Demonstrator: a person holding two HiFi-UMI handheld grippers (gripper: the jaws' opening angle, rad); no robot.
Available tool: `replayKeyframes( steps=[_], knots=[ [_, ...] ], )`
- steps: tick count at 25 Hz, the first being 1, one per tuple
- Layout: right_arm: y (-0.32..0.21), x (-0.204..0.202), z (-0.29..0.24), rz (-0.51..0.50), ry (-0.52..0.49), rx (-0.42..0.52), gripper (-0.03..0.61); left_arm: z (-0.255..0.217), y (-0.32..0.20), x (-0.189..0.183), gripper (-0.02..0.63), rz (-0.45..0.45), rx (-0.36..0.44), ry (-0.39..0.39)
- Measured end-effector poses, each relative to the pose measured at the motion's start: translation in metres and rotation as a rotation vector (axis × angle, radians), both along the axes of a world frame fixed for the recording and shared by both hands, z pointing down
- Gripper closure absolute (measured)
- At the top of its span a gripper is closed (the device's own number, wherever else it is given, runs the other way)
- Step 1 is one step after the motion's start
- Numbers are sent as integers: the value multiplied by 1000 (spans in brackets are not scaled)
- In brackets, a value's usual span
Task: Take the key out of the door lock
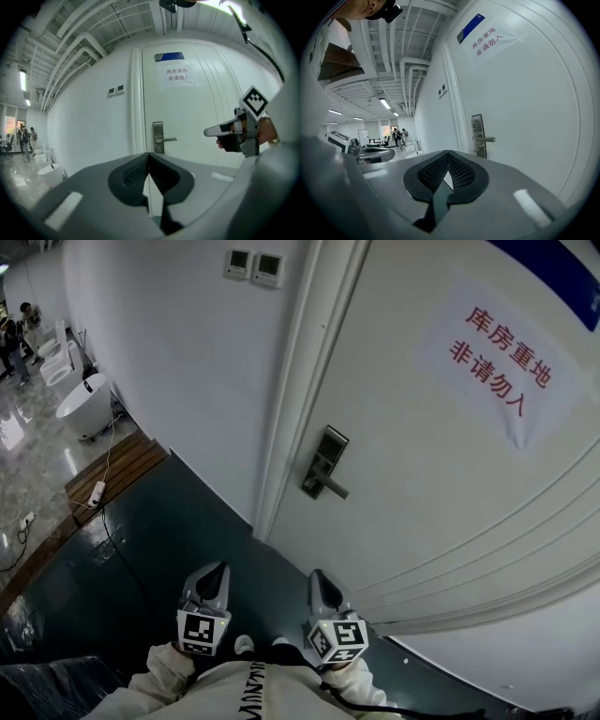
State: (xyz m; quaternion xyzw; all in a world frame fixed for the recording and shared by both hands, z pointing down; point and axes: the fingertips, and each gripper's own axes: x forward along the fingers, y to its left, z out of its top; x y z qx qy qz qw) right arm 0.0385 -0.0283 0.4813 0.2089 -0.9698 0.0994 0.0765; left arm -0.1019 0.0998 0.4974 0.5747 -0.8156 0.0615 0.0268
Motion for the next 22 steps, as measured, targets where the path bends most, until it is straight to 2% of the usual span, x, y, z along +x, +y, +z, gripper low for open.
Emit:
replayKeyframes(
  steps=[5,11,22],
  knots=[
    [-11,-8,3,29,7,-6,577,3,-15,-9,615,28,1,10],
    [-25,-34,12,17,1,-22,577,9,-29,-29,615,25,-17,12],
    [-83,-106,1,-6,-41,-1,577,4,-84,-82,615,28,-39,2]
  ],
)
